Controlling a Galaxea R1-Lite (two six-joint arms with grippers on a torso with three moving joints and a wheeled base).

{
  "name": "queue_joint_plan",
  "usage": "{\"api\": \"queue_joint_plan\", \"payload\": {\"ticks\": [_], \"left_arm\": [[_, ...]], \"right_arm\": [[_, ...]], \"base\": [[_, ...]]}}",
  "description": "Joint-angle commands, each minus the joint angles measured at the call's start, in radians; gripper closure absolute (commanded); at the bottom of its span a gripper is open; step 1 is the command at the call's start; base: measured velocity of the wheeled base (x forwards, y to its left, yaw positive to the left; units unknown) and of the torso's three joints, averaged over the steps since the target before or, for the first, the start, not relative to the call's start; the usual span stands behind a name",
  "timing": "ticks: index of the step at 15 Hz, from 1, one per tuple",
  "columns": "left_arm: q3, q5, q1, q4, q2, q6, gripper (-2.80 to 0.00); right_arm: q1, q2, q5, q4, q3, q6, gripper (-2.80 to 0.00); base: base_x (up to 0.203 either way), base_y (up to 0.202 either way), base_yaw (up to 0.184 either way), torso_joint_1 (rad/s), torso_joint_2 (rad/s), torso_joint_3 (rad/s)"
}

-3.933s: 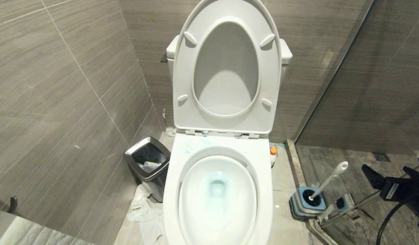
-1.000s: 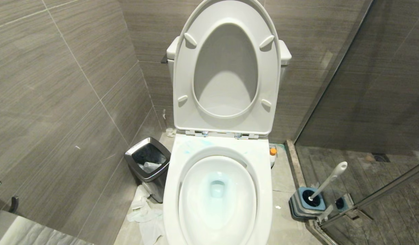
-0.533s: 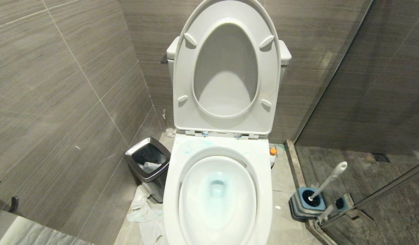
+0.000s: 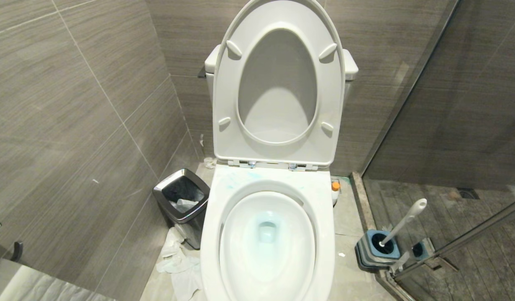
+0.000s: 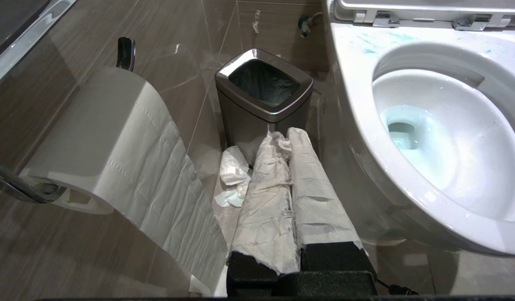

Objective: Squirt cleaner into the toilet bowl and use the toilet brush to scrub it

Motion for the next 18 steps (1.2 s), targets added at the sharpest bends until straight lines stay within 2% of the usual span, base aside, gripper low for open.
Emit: {"api": "queue_joint_plan", "payload": {"ticks": [1,18], "left_arm": [[0.006,0.000,0.000,0.000,0.001,-0.001,0.00],[0.007,0.000,0.000,0.000,0.001,-0.001,0.00]], "right_arm": [[0.000,-0.001,0.000,-0.003,0.011,0.000,-2.80],[0.000,-0.001,0.000,-0.003,0.011,0.001,-2.80]], "base": [[0.000,0.000,0.000,0.000,0.00,0.000],[0.000,0.000,0.000,0.000,0.00,0.000]]}}
